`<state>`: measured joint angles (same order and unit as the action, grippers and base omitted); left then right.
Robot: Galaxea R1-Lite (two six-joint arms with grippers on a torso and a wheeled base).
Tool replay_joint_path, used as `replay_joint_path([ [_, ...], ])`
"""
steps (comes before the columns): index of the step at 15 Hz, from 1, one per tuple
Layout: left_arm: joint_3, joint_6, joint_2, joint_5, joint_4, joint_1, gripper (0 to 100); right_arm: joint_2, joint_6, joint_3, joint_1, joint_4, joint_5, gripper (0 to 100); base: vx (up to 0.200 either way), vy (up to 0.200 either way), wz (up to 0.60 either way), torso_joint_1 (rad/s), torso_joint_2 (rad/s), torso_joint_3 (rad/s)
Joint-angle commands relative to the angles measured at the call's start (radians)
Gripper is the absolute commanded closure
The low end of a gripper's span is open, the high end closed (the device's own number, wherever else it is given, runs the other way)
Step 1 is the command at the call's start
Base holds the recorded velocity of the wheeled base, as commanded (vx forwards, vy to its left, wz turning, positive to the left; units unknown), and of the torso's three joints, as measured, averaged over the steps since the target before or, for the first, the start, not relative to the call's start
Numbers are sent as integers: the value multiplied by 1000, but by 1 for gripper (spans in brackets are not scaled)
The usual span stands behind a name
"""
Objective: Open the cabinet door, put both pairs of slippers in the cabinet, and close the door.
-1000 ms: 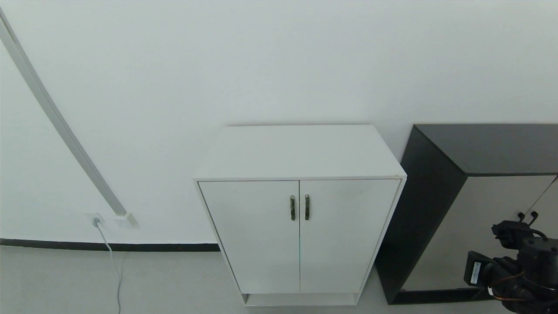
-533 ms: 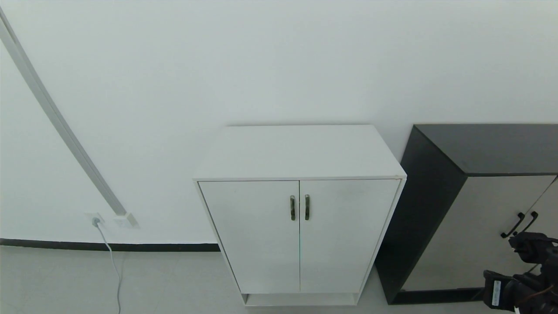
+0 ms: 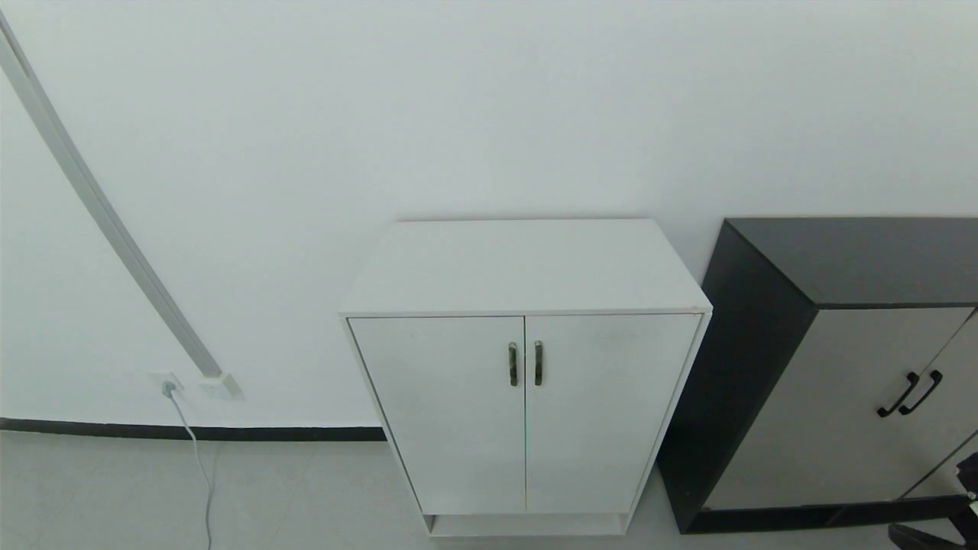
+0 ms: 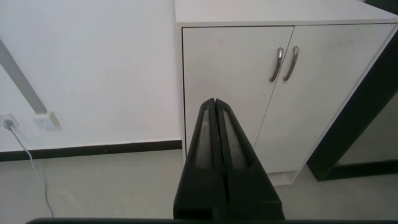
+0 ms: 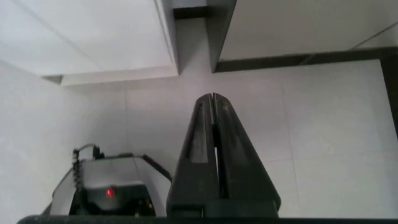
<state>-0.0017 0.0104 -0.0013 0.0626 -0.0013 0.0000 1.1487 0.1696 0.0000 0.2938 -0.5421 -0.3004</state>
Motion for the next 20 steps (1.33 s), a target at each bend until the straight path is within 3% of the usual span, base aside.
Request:
replay_joint_path([
  [1,0,0,1,0,0,2,100,-158,-1,0,68,100,3,100,0,0,0,0,0,0],
  [7,0,2,1,-1,0,0,100,-376,-1,0,94,298,4,100,0,0,0,0,0,0],
  [14,0,2,1,-1,0,2,100,-824,-50,-17,87,541,-9,100,0,0,0,0,0,0],
  [17,0,2,1,-1,0,0,100,-862,-55,-17,76,541,3,100,0,0,0,0,0,0],
  [20,0,2,1,-1,0,0,100,-912,-56,-17,73,539,89,100,0,0,0,0,0,0],
])
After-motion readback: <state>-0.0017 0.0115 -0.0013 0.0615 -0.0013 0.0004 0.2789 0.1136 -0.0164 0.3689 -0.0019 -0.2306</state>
